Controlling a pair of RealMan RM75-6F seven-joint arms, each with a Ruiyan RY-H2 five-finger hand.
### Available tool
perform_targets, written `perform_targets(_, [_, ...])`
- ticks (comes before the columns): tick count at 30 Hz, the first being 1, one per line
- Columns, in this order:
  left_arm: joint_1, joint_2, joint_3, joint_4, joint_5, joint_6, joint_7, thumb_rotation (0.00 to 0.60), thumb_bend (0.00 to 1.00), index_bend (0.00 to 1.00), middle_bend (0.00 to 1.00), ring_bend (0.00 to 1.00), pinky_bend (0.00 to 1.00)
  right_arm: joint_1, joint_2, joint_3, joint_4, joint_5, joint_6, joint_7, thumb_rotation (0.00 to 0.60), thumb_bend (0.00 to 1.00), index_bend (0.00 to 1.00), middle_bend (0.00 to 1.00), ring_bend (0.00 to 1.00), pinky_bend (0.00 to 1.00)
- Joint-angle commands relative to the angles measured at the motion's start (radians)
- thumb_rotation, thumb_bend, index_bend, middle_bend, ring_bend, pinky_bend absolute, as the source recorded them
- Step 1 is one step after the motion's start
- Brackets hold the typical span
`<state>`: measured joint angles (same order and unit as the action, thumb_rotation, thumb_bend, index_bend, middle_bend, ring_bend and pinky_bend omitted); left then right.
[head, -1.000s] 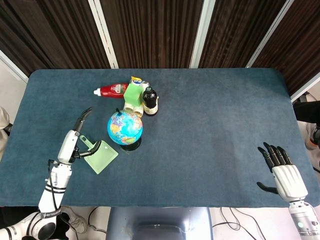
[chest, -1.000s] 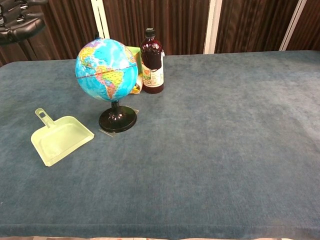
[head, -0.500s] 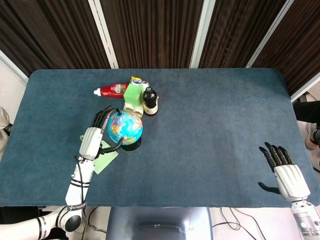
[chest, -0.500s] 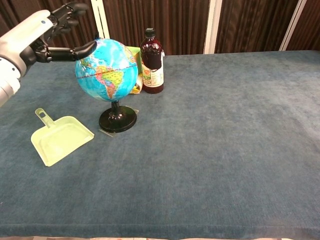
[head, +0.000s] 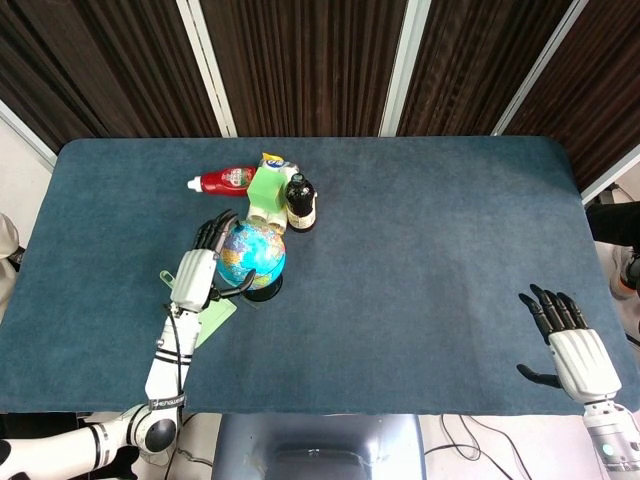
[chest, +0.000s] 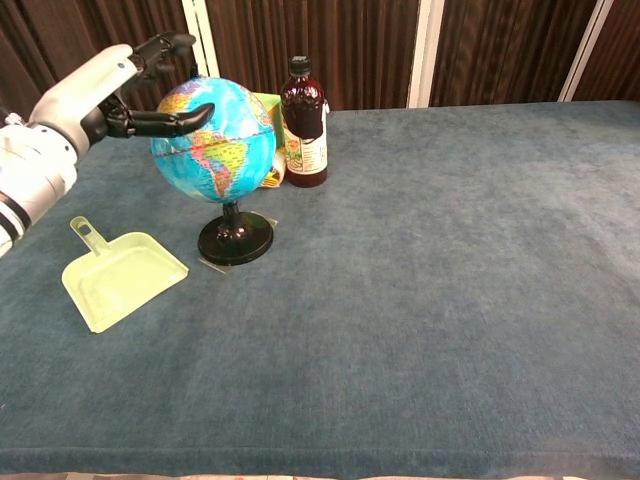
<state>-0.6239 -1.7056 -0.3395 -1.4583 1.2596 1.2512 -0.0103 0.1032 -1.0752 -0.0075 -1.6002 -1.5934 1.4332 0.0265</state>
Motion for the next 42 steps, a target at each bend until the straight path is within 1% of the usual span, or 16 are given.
perform_targets(1, [-0.005,-0.004,-0.003,0.005,-0.005,-0.004,-0.001,0.442,0.30,0.00,0.00,0.00,0.00,0.000,-0.001,0.002,0.001,0.002,0.000,0.002,0.600,0.18,0.00,0.00,0.00,0.00])
perform_targets(9, [-0.011,-0.010,-0.007,0.029,-0.028,-0.017,-0.005,0.456,0.30,0.00,0.00,0.00,0.00,-0.001,0.001,0.003,0.004,-0.001,0.006,0.008,0.600,0.18,0.00,0.00,0.00,0.00])
perform_targets(11, [-0.011,-0.009,-0.009,0.032,-0.036,-0.021,-0.009,0.470,0.30,0.00,0.00,0.00,0.00,-0.002,0.001,0.003,0.004,0.000,0.008,0.010,0.600,0.18,0.00,0.00,0.00,0.00])
perform_targets(23, [-0.003,0.005,-0.009,0.044,-0.046,-0.022,-0.034,0.476,0.30,0.00,0.00,0.00,0.00,-0.003,-0.001,0.004,0.004,-0.001,0.010,0.006,0.600,0.18,0.00,0.00,0.00,0.00])
perform_targets(39, [0.004,0.017,-0.011,0.091,-0.068,-0.041,-0.074,0.500,0.31,0.00,0.00,0.00,0.00,-0.003,-0.003,0.004,0.005,0.000,0.009,0.001,0.600,0.18,0.00,0.00,0.00,0.00])
perform_targets(42, [0.005,0.018,-0.016,0.115,-0.082,-0.053,-0.089,0.505,0.31,0.00,0.00,0.00,0.00,-0.003,-0.005,0.005,0.006,0.002,0.008,-0.003,0.600,0.18,0.00,0.00,0.00,0.00])
